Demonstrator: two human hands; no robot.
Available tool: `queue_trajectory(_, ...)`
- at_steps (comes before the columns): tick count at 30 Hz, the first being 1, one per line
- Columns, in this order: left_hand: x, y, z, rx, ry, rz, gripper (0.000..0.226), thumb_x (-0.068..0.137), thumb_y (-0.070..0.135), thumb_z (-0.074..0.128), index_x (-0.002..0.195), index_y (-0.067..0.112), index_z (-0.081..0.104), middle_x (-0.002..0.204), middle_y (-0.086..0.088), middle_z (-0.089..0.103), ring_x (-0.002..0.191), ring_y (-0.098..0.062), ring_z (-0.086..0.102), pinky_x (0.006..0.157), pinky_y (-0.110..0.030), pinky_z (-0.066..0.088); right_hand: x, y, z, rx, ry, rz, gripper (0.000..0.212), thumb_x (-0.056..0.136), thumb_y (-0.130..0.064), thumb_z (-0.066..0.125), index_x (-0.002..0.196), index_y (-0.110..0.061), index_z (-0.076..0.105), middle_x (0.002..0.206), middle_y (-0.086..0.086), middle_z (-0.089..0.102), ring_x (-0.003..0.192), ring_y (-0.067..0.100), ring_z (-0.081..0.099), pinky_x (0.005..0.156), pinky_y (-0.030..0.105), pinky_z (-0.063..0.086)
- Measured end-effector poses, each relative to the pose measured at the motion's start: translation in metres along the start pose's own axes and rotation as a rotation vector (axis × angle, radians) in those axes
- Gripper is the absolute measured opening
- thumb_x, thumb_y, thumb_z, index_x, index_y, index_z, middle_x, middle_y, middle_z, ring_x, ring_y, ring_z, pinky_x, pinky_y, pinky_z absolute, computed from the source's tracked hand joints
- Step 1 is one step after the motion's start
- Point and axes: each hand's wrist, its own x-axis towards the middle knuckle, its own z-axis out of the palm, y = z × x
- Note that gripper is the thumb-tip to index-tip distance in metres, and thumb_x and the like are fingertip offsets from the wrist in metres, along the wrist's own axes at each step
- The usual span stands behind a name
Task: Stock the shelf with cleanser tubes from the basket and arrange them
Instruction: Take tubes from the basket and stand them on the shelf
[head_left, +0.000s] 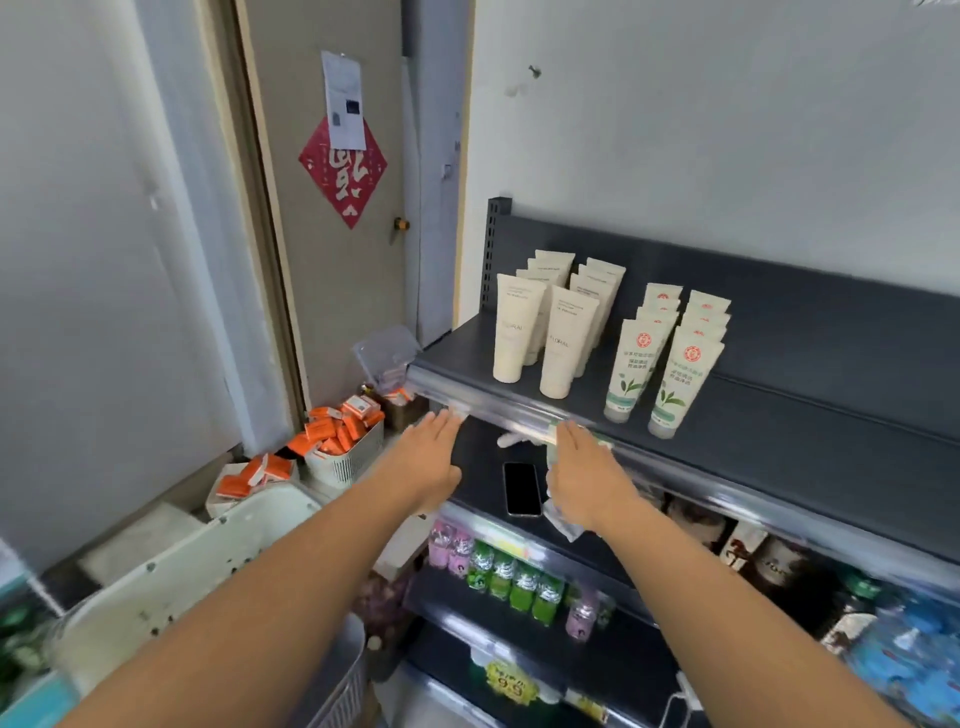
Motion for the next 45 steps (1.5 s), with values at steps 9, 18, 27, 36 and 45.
queue_trajectory(9, -0.100, -0.126, -0.001, -0.009, 0.000, -0.177, 0.072, 0.096, 0.026, 0.040, 0.155, 0.011, 0.002, 0.163, -0.007, -0.002, 0.150, -0.019, -0.001, 0.122, -0.035, 0.004, -0.002, -0.143, 0.025, 0.002, -0.010, -0.165, 0.065, 0.100, -0.024, 0.034, 0.154, -0.005, 0.004, 0.163, 0.011, 0.004, 0.149, 0.024, 0.008, 0.121, 0.041, 0.014)
queue_trajectory(18, -0.160, -0.215, 0.012, -0.055, 0.021, -0.367, 0.073, 0.094, 0.024, 0.042, 0.155, 0.009, 0.004, 0.162, -0.009, 0.003, 0.150, -0.023, 0.002, 0.120, -0.035, 0.004, 0.019, -0.240, 0.059, -0.004, -0.072, -0.373, 0.065, 0.100, -0.022, 0.036, 0.154, -0.006, 0.005, 0.162, 0.011, 0.007, 0.149, 0.026, 0.012, 0.120, 0.036, 0.014)
queue_trajectory(27, -0.173, -0.276, 0.042, -0.121, -0.029, -0.615, 0.072, 0.096, 0.024, 0.042, 0.155, 0.010, 0.003, 0.162, -0.009, 0.004, 0.150, -0.023, 0.003, 0.121, -0.035, 0.006, 0.086, -0.306, 0.114, 0.013, -0.234, -0.558, 0.065, 0.099, -0.022, 0.039, 0.153, -0.005, 0.007, 0.162, 0.012, 0.008, 0.149, 0.025, 0.012, 0.121, 0.037, 0.016)
queue_trajectory(36, -0.169, -0.305, 0.092, -0.270, -0.090, -0.873, 0.070, 0.095, 0.024, 0.043, 0.154, 0.011, 0.007, 0.162, -0.007, 0.007, 0.150, -0.022, 0.005, 0.122, -0.038, 0.009, 0.147, -0.333, 0.185, -0.026, -0.451, -0.707, 0.065, 0.097, -0.022, 0.040, 0.153, -0.007, 0.011, 0.162, 0.010, 0.012, 0.146, 0.028, 0.021, 0.117, 0.041, 0.023)
queue_trajectory(45, -0.169, -0.300, 0.166, -0.478, -0.217, -1.016, 0.076, 0.094, 0.010, 0.048, 0.155, 0.013, 0.004, 0.162, -0.006, 0.006, 0.149, -0.025, 0.010, 0.121, -0.039, 0.015, 0.162, -0.324, 0.257, -0.097, -0.664, -0.733, 0.065, 0.099, -0.022, 0.035, 0.155, -0.009, 0.004, 0.162, 0.008, 0.010, 0.148, 0.022, 0.015, 0.120, 0.039, 0.007)
